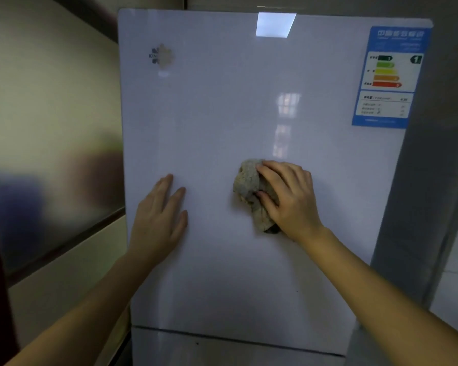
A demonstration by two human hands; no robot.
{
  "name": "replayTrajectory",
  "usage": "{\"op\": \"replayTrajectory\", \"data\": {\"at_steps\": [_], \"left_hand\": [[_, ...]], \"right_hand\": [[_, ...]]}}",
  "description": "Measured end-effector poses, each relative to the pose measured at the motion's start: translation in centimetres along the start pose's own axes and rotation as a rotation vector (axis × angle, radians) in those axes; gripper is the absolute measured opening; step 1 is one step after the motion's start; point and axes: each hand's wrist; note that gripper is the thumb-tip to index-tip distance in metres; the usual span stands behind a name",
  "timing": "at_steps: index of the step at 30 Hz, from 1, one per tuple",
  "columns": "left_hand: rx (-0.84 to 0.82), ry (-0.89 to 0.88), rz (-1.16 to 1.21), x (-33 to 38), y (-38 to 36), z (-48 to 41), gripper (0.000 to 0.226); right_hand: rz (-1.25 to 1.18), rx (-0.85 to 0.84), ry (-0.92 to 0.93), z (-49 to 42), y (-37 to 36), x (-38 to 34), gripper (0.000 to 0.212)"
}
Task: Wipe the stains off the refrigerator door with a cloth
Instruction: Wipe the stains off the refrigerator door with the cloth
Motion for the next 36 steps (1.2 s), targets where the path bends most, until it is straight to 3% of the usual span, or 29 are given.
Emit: {"op": "replayTrajectory", "data": {"at_steps": [6, 11, 17, 30, 36], "left_hand": [[0.042, -0.108, 0.006, -1.6, -0.5, -0.4, 0.053], [0.072, -0.179, 0.037, -2.8, -0.5, -0.6, 0.048], [0.152, -0.132, 0.071, -4.9, -0.5, -0.6, 0.045], [0.203, -0.165, 0.026, -6.5, -1.2, -1.3, 0.045], [0.206, -0.164, 0.033, -6.7, -1.8, -1.2, 0.051]], "right_hand": [[0.078, -0.018, 0.111, -0.5, -1.0, -0.3, 0.034], [0.098, -0.058, 0.107, -0.9, -1.5, -1.3, 0.045], [0.095, -0.111, 0.163, -1.4, -2.7, -2.9, 0.047], [0.107, -0.018, 0.119, -6.7, -3.4, -2.3, 0.041], [0.176, 0.062, 0.280, -12.0, -3.9, -0.7, 0.037]]}}
Point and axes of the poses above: each hand's wrist, its own z-axis away from the middle knuckle, its own y-axis out of the back of the hand, x = y × z, and after that the axes turned 9 degrees about y, right-handed
